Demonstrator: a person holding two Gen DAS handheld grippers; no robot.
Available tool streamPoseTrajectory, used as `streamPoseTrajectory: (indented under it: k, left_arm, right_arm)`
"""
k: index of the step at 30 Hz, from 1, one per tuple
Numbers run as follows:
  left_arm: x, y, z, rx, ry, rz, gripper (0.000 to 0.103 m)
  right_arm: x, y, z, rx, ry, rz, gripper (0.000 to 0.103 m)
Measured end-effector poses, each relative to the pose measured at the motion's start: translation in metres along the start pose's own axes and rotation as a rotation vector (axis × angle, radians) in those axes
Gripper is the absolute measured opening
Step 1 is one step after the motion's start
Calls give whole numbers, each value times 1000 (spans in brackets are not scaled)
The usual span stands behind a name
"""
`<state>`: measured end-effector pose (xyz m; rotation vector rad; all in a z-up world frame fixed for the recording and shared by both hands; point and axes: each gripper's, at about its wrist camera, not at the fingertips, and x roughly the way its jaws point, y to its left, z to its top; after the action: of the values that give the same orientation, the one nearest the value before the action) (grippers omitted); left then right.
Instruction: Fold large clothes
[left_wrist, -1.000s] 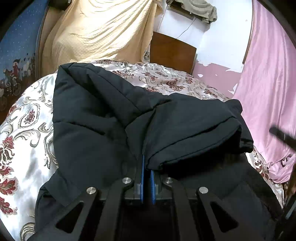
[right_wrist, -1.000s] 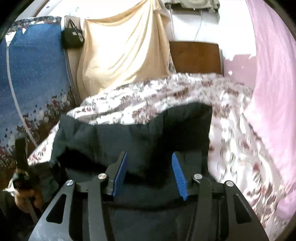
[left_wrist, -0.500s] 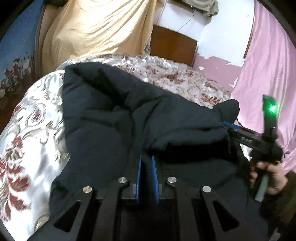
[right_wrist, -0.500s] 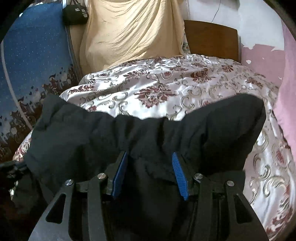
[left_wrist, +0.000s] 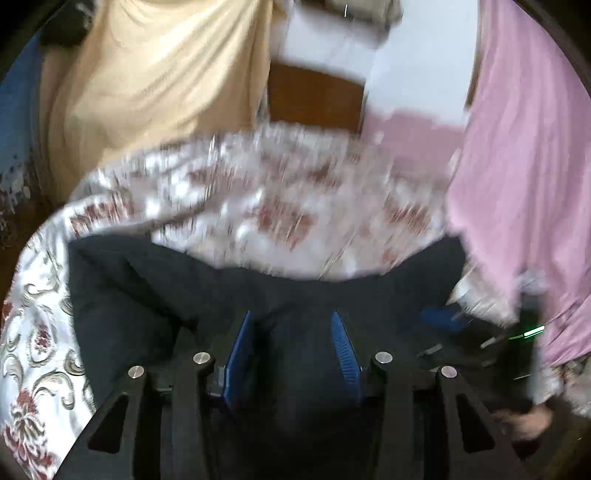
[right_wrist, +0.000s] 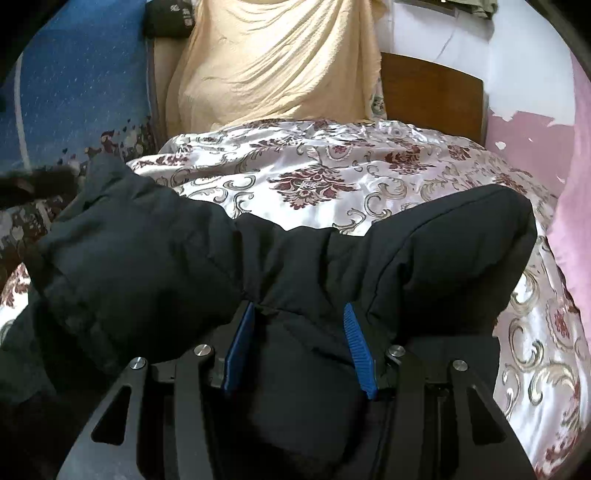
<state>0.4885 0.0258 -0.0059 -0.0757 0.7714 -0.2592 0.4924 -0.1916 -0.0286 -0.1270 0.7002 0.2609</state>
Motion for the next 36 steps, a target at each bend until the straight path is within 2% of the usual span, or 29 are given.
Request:
streamPoseTrajectory:
  k: [2, 6, 8, 11, 18, 20, 23, 25, 27, 28, 29, 34, 36]
  left_arm:
    - [18, 3, -6, 16, 11, 13, 41]
    - [41, 12, -20, 17, -21, 19, 41]
    - [51, 9, -24, 58, -39, 54, 41]
    - [61, 15, -26, 37, -63, 53, 41]
    - [69, 20, -34, 21, -100, 57, 41]
    - [65, 22, -35, 12, -112, 43, 41]
    - [46, 29, -37, -43, -156, -18, 41]
    - [33, 34, -37, -98, -170, -64, 45]
    - [23, 35, -37, -134, -184, -97, 57]
    - [19, 33, -36, -135, -188, -104, 59]
    - [19, 31, -36, -131, -185, -106, 63]
    - [16, 20, -41, -67, -154, -56, 66]
    - [30, 19, -42, -42, -82, 6, 68]
  right_arm:
    - [7, -1, 3, -35, 10, 9, 45]
    - [29, -4, 10, -80, 29, 44, 45]
    - [42, -9, 13, -59, 57, 80, 46]
    - [60, -20, 13, 7, 79, 133, 46]
    - [70, -12, 4, 6, 44, 96, 46]
    - [68, -11, 3, 5, 32, 90, 45]
    - [58, -9, 3, 1, 11, 75, 45]
    - [46, -6, 7, 13, 16, 50, 46]
    - [34, 0, 13, 15, 14, 36, 54]
    - [25, 2, 17, 26, 0, 46, 62]
    - [21, 4, 19, 32, -9, 56, 65]
    - [11, 25, 17, -38, 1, 13, 65]
    - [14, 25, 13, -53, 7, -8, 65]
